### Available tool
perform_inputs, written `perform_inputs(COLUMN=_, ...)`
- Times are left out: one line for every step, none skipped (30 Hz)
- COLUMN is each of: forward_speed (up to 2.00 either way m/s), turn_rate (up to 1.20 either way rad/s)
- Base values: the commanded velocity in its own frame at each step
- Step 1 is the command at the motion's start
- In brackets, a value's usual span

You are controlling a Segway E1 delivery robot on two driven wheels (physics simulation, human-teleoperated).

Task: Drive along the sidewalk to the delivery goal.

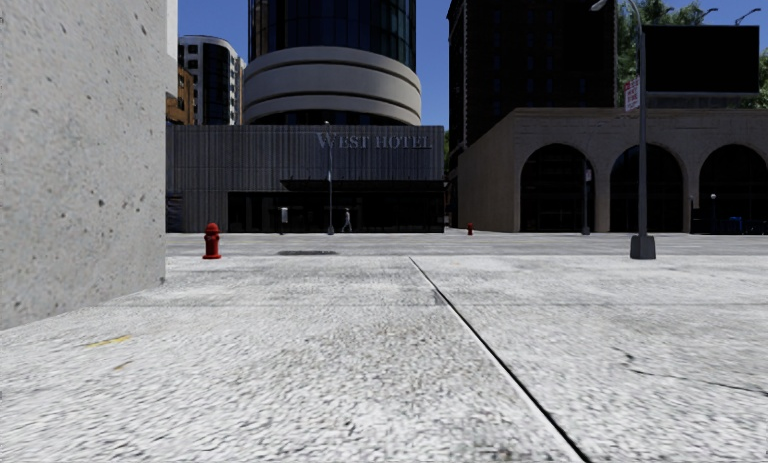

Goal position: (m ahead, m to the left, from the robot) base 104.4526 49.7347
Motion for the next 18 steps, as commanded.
perform_inputs(forward_speed=2.0, turn_rate=0.0)
perform_inputs(forward_speed=2.0, turn_rate=0.0)
perform_inputs(forward_speed=2.0, turn_rate=0.0)
perform_inputs(forward_speed=2.0, turn_rate=0.0)
perform_inputs(forward_speed=2.0, turn_rate=0.0)
perform_inputs(forward_speed=2.0, turn_rate=0.0)
perform_inputs(forward_speed=2.0, turn_rate=0.0)
perform_inputs(forward_speed=2.0, turn_rate=0.0)
perform_inputs(forward_speed=2.0, turn_rate=0.0)
perform_inputs(forward_speed=2.0, turn_rate=0.0)
perform_inputs(forward_speed=2.0, turn_rate=0.0)
perform_inputs(forward_speed=2.0, turn_rate=0.0)
perform_inputs(forward_speed=2.0, turn_rate=0.0)
perform_inputs(forward_speed=2.0, turn_rate=0.0)
perform_inputs(forward_speed=2.0, turn_rate=0.0)
perform_inputs(forward_speed=2.0, turn_rate=0.0)
perform_inputs(forward_speed=2.0, turn_rate=0.0)
perform_inputs(forward_speed=2.0, turn_rate=0.0)
